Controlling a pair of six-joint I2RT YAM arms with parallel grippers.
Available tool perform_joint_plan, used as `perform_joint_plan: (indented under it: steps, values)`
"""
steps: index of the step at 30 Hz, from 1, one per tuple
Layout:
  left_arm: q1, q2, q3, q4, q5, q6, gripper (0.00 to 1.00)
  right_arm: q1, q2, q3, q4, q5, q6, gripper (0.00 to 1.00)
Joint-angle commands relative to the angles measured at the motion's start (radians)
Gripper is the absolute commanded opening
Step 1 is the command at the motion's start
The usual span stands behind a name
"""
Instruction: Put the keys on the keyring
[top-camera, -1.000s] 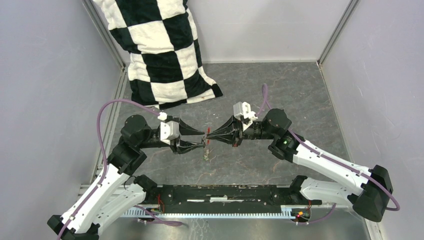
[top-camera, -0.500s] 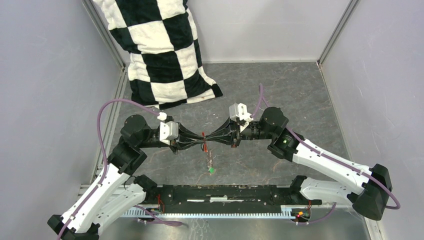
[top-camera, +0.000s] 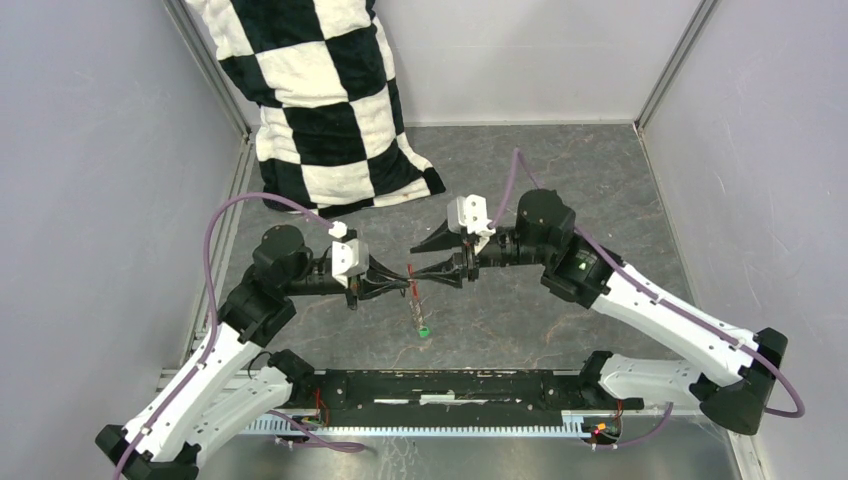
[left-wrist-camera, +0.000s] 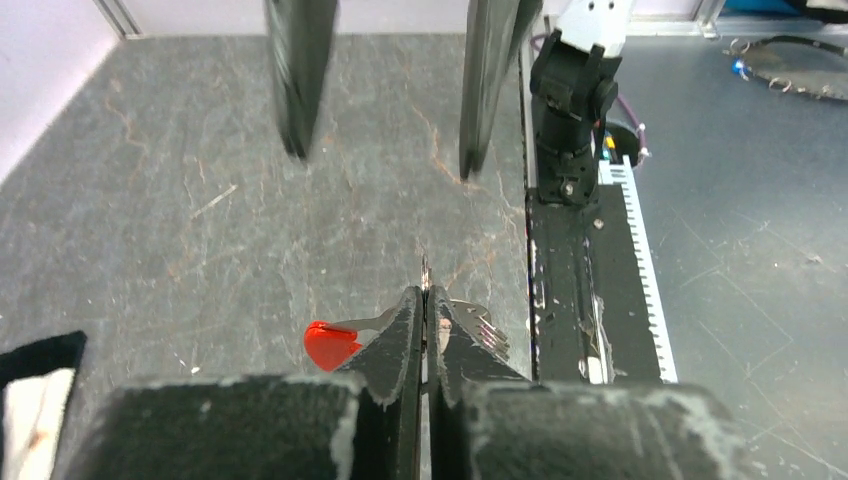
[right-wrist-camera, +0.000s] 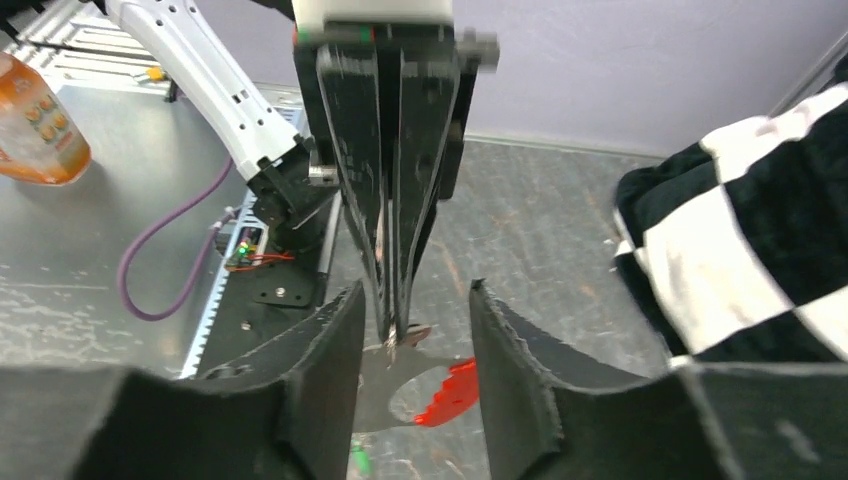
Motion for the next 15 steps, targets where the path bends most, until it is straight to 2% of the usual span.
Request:
perform_joint_plan:
  steps: [1,4,7,15]
  values:
    - [-0.003,0.035,0.094,-0.136,-0.015,0.119,0.02,0.002,0.056,0.221,-0.38,0.025,-0.228,0.51]
    - [-0.003,0.058,0.144,-0.2,-0.01,0.167,0.02,0.003,0.13,0.326,-0.561,0.012,-0.295,0.52]
    - [-0.003,0.088,0.193,-0.261,-0.001,0.216,0.02,0.008,0.17,0.381,-0.647,0.013,-0.332,0.52]
    - [-0.003,0.174,0.291,-0.4,0.011,0.334,0.02,0.048,0.231,0.461,-0.707,0.06,-0.369,0.46]
